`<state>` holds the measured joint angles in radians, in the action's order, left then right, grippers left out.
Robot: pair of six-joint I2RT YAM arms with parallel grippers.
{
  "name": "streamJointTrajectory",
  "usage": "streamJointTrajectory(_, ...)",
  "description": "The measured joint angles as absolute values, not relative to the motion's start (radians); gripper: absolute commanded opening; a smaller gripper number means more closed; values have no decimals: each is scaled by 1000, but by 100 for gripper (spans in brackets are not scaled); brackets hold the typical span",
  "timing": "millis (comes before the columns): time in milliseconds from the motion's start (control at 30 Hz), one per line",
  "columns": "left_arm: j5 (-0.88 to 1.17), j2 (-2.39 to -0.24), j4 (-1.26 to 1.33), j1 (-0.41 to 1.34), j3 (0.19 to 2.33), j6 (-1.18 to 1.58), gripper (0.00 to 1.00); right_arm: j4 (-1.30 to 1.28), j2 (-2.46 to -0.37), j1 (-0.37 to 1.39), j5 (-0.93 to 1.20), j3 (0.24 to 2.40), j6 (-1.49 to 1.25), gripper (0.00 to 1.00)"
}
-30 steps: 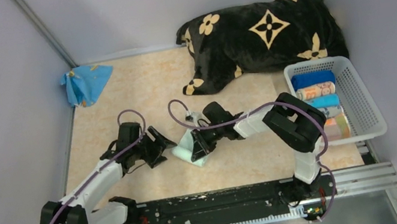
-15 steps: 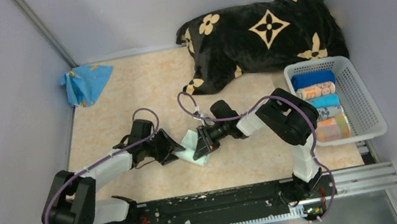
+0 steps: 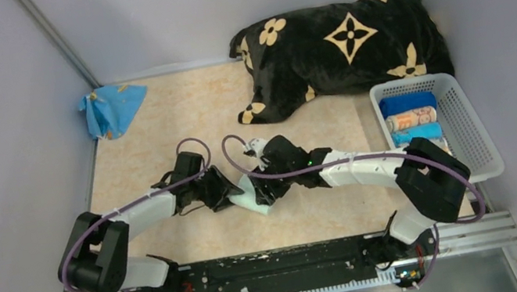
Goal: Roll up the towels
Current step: Roll the towel at the center of the board.
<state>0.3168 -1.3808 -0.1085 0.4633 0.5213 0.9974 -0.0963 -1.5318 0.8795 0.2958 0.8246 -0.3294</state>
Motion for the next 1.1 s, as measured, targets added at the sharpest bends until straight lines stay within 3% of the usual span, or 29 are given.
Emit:
streamJointTrajectory(233, 318, -1396, -115, 465, 535, 997, 56, -203, -1493, 1105, -23, 900, -168, 62)
streamJointTrajectory(567, 319, -1409, -115, 467, 546, 997, 57, -210, -1642, 1263, -286, 957, -26, 59)
streamJointTrajectory(733, 319, -1411, -115, 469, 550, 997, 61, -204, -1722, 1266, -350, 962, -2, 49)
streamJointTrajectory(900, 318, -1414, -120, 472, 561, 997, 68, -202, -1739, 1265, -384, 969, 6, 30)
streamJointTrajectory(1100, 268, -1372, -160, 476, 573, 994, 82, -190, -1726, 1204, -246, 968, -2, 20)
